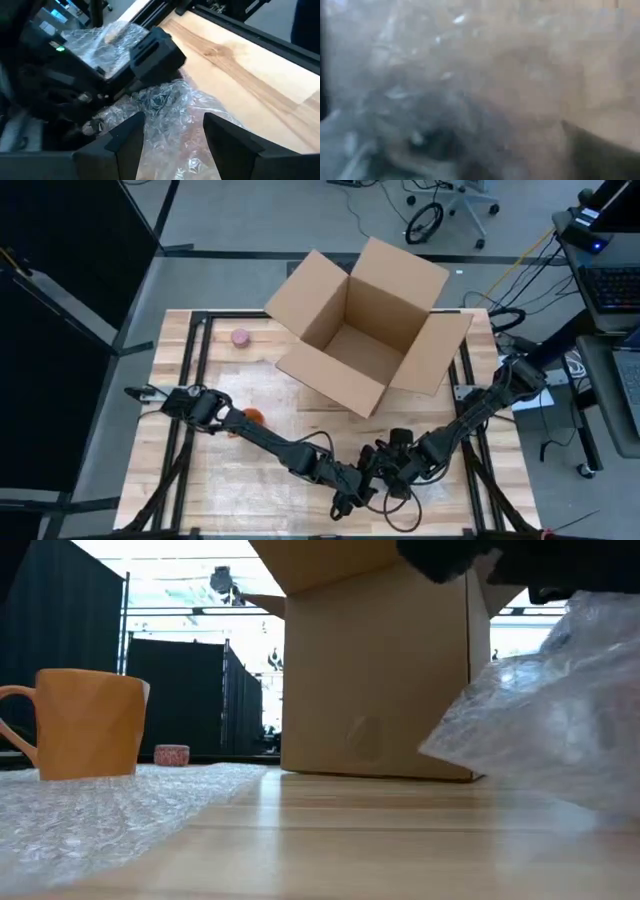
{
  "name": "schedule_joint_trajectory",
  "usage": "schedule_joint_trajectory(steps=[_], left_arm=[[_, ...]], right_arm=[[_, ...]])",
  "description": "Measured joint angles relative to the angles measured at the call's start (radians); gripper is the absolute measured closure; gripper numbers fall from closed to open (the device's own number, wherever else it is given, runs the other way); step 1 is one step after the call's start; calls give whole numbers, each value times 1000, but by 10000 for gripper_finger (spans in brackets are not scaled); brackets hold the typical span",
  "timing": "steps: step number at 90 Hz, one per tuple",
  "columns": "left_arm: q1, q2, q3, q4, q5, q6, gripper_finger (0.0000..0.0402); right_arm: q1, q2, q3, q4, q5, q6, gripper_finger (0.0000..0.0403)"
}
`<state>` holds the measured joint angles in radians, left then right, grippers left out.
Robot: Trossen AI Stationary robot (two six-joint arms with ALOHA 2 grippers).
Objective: Wrap mug
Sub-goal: Wrap the pink mug in the bubble wrap
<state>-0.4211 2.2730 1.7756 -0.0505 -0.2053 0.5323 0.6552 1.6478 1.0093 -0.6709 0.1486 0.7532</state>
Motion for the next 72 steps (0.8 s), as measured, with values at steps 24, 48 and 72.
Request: schedule_joint_trajectory(steps=[24,48,72], left_arm=[[19,34,3,9,48,1,208],[24,47,3,20,60,2,208],[24,47,2,22,31,0,208]], right_arm=[[0,-1,8,-9,-27,16,133],[3,-2,68,-107,-55,20,133],[11,-19,170,-270,-62,16,133]])
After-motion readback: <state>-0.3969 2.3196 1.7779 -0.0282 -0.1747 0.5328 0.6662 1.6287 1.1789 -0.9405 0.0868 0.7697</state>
